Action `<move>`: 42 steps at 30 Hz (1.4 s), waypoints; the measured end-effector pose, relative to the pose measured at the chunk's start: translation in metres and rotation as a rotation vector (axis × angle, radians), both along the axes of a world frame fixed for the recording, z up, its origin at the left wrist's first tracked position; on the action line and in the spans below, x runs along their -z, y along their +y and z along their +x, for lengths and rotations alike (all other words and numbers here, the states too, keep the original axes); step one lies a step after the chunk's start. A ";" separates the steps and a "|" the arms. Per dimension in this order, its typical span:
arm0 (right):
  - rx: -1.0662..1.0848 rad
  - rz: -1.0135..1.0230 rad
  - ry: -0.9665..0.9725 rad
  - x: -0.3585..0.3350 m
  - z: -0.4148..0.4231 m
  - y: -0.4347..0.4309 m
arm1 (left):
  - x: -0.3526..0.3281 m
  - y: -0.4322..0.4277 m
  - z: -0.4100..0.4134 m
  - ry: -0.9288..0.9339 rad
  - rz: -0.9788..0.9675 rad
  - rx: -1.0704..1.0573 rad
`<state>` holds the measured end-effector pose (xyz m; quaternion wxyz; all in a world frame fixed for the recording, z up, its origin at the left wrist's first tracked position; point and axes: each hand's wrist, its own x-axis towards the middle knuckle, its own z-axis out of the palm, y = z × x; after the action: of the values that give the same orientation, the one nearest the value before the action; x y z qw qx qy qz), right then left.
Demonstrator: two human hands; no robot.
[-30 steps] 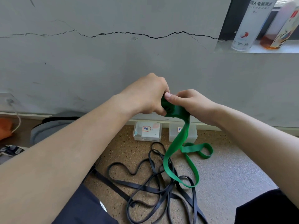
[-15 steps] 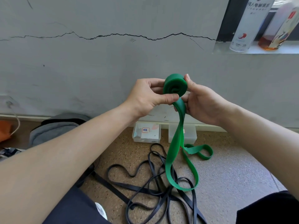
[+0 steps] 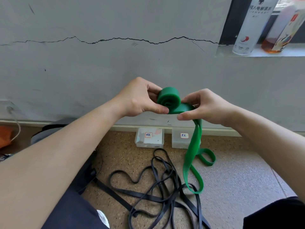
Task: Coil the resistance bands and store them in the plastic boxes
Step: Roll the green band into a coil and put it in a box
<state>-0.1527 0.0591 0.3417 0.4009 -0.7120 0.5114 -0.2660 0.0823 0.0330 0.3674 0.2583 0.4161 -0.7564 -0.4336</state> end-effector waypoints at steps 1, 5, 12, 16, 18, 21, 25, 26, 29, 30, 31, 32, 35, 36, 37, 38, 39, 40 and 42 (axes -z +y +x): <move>0.030 -0.001 -0.017 0.000 -0.001 0.000 | -0.002 0.001 -0.002 -0.071 -0.042 0.014; 0.068 0.060 -0.074 -0.002 0.002 -0.001 | -0.008 0.001 -0.010 -0.376 -0.276 0.013; 0.099 0.114 -0.020 0.010 0.017 0.001 | -0.004 0.007 -0.026 -0.654 -0.480 0.027; 0.099 0.218 -0.264 0.012 0.012 0.003 | 0.008 0.003 -0.018 -0.320 -0.246 -0.085; 0.081 0.247 -0.407 0.013 0.009 0.001 | 0.019 0.003 -0.016 -0.027 -0.080 -0.139; 0.040 0.321 -0.599 0.011 0.011 0.003 | 0.036 0.012 -0.025 0.308 0.159 -0.145; -0.014 0.383 -0.684 0.010 0.014 0.004 | 0.038 0.015 -0.038 0.414 0.134 -0.193; -0.010 0.376 -0.656 0.010 0.013 0.004 | 0.034 0.012 -0.038 0.391 0.106 -0.191; 0.033 0.343 -0.560 0.013 0.011 0.002 | 0.021 0.007 -0.034 0.335 0.069 -0.168; 0.030 0.329 -0.531 0.014 0.011 0.002 | 0.017 0.006 -0.032 0.322 0.057 -0.164; 0.016 0.309 -0.502 0.014 0.009 0.002 | 0.014 0.004 -0.030 0.311 0.047 -0.163; -0.009 0.277 -0.470 0.014 0.008 0.003 | 0.010 0.003 -0.028 0.300 0.042 -0.163; -0.031 0.128 -0.290 0.010 0.003 0.005 | 0.005 -0.002 -0.016 0.243 0.046 -0.142; -0.015 0.086 -0.218 0.007 0.003 0.005 | 0.004 -0.002 -0.012 0.208 0.044 -0.124; 0.003 0.047 -0.151 0.005 0.003 0.005 | 0.003 -0.002 -0.010 0.170 0.040 -0.102; 0.020 0.010 -0.088 0.002 0.005 0.005 | 0.002 -0.002 -0.008 0.136 0.035 -0.081; 0.033 -0.026 -0.034 0.000 0.006 0.006 | 0.001 -0.002 -0.008 0.107 0.030 -0.065; 0.048 -0.057 0.004 -0.001 0.008 0.006 | 0.000 -0.002 -0.008 0.086 0.023 -0.053; 0.092 -0.122 0.040 -0.002 0.008 0.005 | -0.001 -0.002 -0.008 0.065 0.008 -0.051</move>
<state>-0.1447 0.0640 0.3442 0.3337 -0.7160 0.5344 -0.3005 0.0740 0.0305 0.3688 0.2921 0.4221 -0.7348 -0.4434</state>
